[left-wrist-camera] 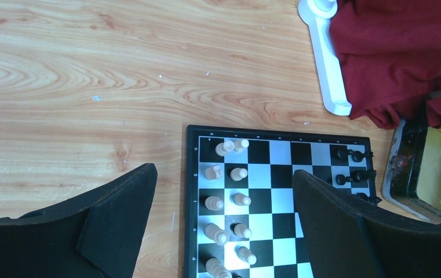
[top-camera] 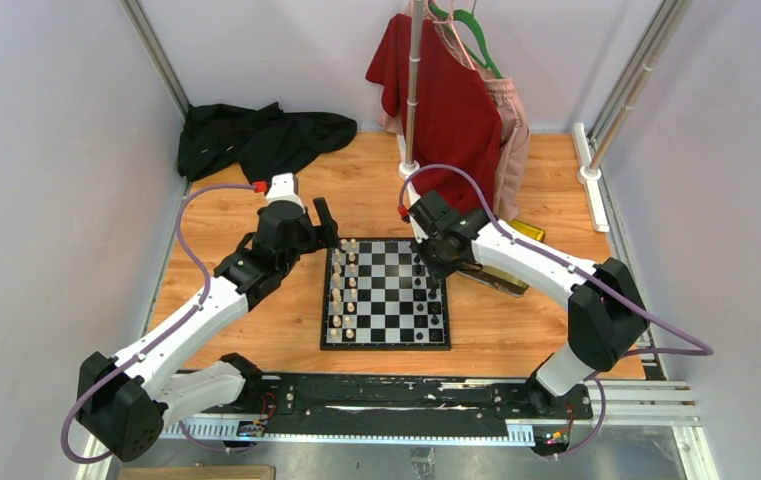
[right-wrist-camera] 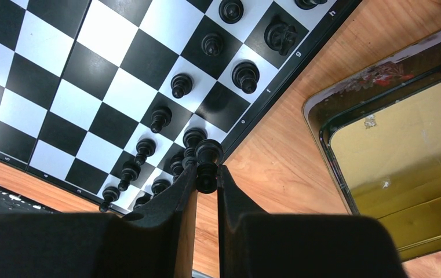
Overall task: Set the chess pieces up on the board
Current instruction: Place the chess piece on the chessboard.
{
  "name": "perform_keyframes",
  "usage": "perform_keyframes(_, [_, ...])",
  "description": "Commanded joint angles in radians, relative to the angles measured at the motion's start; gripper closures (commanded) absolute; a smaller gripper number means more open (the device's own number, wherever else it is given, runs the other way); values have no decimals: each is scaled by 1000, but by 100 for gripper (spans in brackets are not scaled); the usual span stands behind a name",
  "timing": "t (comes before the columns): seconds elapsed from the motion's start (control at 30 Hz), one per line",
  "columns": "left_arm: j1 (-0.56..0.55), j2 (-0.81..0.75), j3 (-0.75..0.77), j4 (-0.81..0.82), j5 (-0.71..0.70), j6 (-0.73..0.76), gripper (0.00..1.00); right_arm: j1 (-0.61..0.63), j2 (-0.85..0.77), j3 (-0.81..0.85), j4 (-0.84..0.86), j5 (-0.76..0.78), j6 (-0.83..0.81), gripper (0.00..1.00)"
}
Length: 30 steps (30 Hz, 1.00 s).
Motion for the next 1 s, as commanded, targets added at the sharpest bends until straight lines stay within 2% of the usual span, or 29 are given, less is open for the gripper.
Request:
perform_keyframes(0.0, [10, -14, -8, 17, 0, 0, 7, -9, 17, -30, 37, 15, 6, 100])
perform_keyframes(0.43, [16, -3, -11, 24, -1, 11, 6, -20, 39, -93, 142, 40, 0, 100])
perform_keyframes(0.97, [19, 13, -11, 34, -3, 27, 6, -40, 72, -111, 193, 36, -5, 100])
